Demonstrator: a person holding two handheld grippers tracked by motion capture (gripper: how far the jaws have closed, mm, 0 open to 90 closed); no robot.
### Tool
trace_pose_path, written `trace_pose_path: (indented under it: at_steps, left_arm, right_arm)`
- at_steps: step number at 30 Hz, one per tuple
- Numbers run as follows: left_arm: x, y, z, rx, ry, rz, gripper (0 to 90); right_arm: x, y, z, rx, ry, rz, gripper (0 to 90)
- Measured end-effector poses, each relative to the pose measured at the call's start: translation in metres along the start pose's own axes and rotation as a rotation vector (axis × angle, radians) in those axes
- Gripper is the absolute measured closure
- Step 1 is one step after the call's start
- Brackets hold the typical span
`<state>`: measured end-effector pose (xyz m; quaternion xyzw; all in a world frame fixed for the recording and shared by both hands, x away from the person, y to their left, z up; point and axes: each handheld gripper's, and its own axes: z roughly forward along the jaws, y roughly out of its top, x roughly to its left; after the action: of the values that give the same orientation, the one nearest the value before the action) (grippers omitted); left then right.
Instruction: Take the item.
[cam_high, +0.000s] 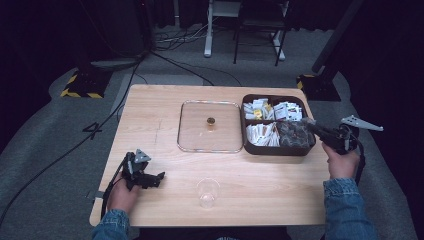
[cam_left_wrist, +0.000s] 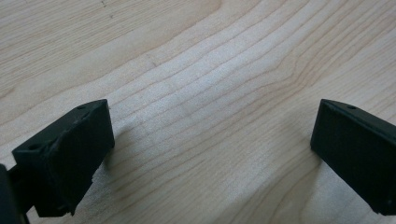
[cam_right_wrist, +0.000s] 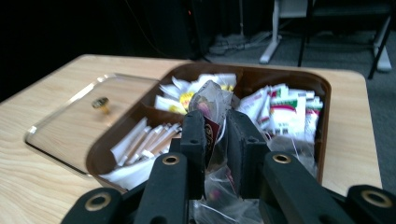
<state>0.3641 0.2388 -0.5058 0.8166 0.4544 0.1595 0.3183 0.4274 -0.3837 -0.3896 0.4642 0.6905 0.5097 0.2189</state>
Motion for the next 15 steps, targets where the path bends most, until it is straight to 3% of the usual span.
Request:
trace_pose_path:
  at_steps: [8,15]
  left_arm:
    - [0.0,0.0,0.0,0.001,0.0,0.0,0.0]
    - [0.0,0.0,0.0,0.001,0.0,0.0,0.0]
  right_arm:
    - [0.017,0.01,-0.015,-0.05,0.013,-0.043,77.3]
    - [0.037,0.018,-0.017,-0.046,0.041,-0.074,77.3]
